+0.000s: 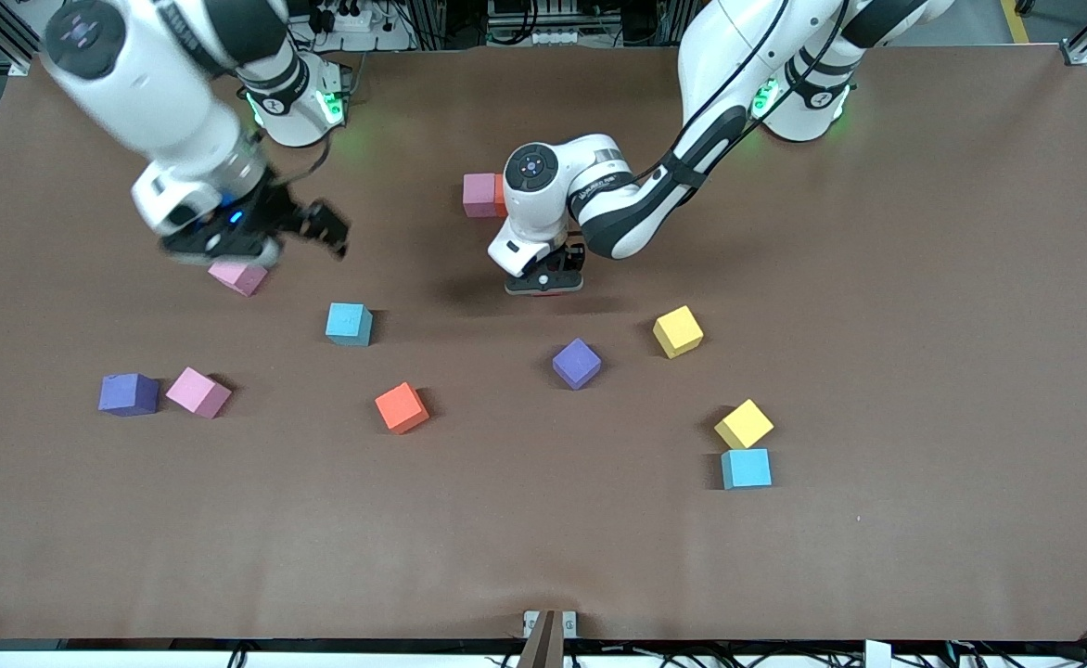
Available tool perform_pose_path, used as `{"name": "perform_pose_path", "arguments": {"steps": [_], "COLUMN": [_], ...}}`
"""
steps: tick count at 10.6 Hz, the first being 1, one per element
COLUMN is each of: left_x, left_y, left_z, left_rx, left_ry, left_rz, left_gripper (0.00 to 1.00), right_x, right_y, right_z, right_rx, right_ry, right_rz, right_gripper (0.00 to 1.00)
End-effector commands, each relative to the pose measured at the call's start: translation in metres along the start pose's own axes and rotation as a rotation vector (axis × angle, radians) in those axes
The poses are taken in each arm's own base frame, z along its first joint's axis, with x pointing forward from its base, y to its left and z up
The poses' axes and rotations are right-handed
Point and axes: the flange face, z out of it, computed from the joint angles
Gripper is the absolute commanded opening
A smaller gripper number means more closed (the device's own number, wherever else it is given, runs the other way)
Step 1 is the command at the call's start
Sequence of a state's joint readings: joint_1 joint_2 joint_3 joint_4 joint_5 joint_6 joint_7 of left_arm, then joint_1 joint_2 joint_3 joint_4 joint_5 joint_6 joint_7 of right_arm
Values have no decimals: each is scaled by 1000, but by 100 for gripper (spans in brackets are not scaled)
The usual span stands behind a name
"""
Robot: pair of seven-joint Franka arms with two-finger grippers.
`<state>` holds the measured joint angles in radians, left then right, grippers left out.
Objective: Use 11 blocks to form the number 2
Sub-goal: 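Reach the right gripper to the cyan cube while the left gripper returns red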
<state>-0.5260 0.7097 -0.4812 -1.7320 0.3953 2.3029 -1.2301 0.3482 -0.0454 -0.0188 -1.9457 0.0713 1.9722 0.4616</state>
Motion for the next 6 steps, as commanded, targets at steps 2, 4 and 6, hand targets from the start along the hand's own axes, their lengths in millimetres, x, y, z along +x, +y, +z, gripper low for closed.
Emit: {"name": "perform_pose_path", "arguments": {"steps": [2, 4, 6], "left_x": [-13, -17, -20], "left_y": [8, 9, 9], "left_z": [10, 12, 15], "left_rx": [9, 13, 17], "left_ry": [11, 7, 3], "left_rz": [-1, 2, 5], "left_gripper": [0, 0, 0], "right_x": [108, 129, 136], "right_y": [4, 34, 69], "right_z": [46, 86, 114], "right_rx": [-50, -44, -44], "right_ry": [9, 27, 32], "right_rz": [21, 41, -64], "right_gripper": [100, 100, 100]}}
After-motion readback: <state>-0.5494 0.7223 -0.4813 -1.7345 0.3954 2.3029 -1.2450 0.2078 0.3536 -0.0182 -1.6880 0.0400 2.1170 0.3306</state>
